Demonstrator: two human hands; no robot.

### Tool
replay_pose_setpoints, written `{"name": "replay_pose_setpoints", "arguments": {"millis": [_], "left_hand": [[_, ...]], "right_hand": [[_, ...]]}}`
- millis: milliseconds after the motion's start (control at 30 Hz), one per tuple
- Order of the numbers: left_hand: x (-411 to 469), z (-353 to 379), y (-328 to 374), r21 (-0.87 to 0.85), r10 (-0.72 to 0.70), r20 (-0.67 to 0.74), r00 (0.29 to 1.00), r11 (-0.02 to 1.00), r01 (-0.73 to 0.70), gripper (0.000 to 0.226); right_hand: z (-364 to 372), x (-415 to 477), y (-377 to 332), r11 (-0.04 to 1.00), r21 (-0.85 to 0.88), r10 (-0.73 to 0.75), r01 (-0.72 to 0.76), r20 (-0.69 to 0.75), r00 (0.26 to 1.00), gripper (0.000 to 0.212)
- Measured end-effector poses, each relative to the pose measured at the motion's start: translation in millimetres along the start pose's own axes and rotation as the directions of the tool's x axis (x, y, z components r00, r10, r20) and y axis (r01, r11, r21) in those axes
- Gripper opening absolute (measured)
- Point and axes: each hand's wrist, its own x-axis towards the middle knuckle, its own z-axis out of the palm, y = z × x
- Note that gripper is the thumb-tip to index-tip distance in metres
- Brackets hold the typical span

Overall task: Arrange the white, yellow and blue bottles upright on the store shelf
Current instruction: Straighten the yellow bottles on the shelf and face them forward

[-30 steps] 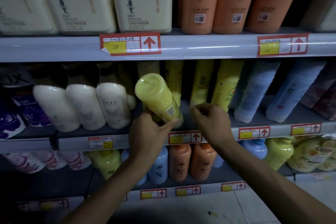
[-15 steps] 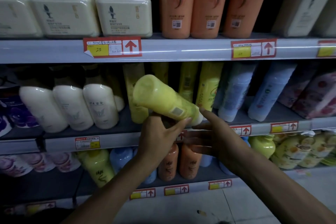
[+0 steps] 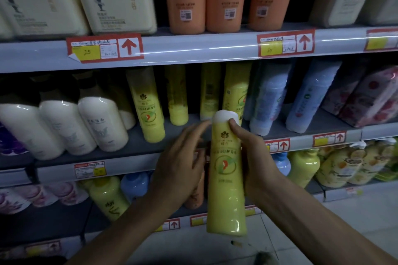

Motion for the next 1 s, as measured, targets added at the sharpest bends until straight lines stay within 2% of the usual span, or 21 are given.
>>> {"name": "replay_pose_setpoints", "arguments": {"millis": [33, 67, 100, 133, 167, 233, 333, 467, 600, 767, 833, 900, 1000], "left_hand": [[0, 0, 3, -0.152, -0.18, 0.025, 0.983, 0.971, 0.182, 0.05], [2, -1, 6, -0.302, -0.331, 0.096, 0.939, 0.889, 0.345, 0.035], [5, -2, 8, -0.433, -0.437, 0.2, 0.877, 0.763, 0.479, 0.02], [6, -3, 11, -0.523, -0.486, 0.315, 0.815, 0.628, 0.576, 0.011], [7, -5, 13, -0.567, -0.494, 0.399, 0.772, 0.528, 0.632, 0.016], [7, -8, 17, -0.589, -0.476, 0.476, 0.739, 0.451, 0.67, 0.03], [8, -14, 24, -0.604, -0.383, 0.524, 0.761, 0.462, 0.649, 0.033], [6, -13, 25, -0.642, -0.327, 0.461, 0.825, 0.519, 0.564, 0.028], [7, -7, 18, -0.675, -0.324, 0.387, 0.863, 0.538, 0.505, 0.031], [5, 0, 7, -0.597, -0.335, 0.284, 0.898, 0.671, 0.439, 0.042], [2, 2, 1, -0.499, -0.29, 0.273, 0.917, 0.772, 0.393, 0.046], [3, 1, -2, -0.438, -0.233, 0.303, 0.924, 0.827, 0.353, 0.047], [12, -2, -3, -0.484, -0.268, 0.345, 0.9, 0.77, 0.415, 0.034]], "right_hand": [[1, 1, -2, 1.0, 0.006, -0.031, 0.031, -0.014, 0.999, 0.046], [2, 2, -3, 0.998, 0.01, -0.055, 0.055, -0.017, 0.998, 0.046], [3, 3, -4, 0.997, 0.016, -0.069, 0.069, -0.012, 0.998, 0.047], [3, 4, -5, 0.997, 0.02, -0.077, 0.077, -0.003, 0.997, 0.048], [4, 4, -5, 0.996, 0.02, -0.083, 0.083, 0.004, 0.997, 0.05], [6, 6, -7, 0.994, 0.008, -0.109, 0.109, 0.002, 0.994, 0.057], [8, 8, -9, 0.985, -0.041, -0.168, 0.167, -0.009, 0.986, 0.065], [4, 12, -5, 0.956, -0.159, -0.243, 0.245, 0.035, 0.969, 0.063], [-2, 5, -3, 0.899, -0.327, -0.273, 0.291, 0.1, 0.957, 0.046], [-5, 2, -4, 0.748, -0.569, -0.34, 0.342, 0.114, 0.933, 0.035], [-7, 2, 0, 0.725, -0.587, -0.388, 0.36, 0.083, 0.918, 0.033], [-10, 0, 2, 0.715, -0.582, -0.44, 0.389, 0.058, 0.896, 0.03], [-12, -2, 0, 0.699, -0.582, -0.484, 0.414, 0.041, 0.874, 0.031]]}}
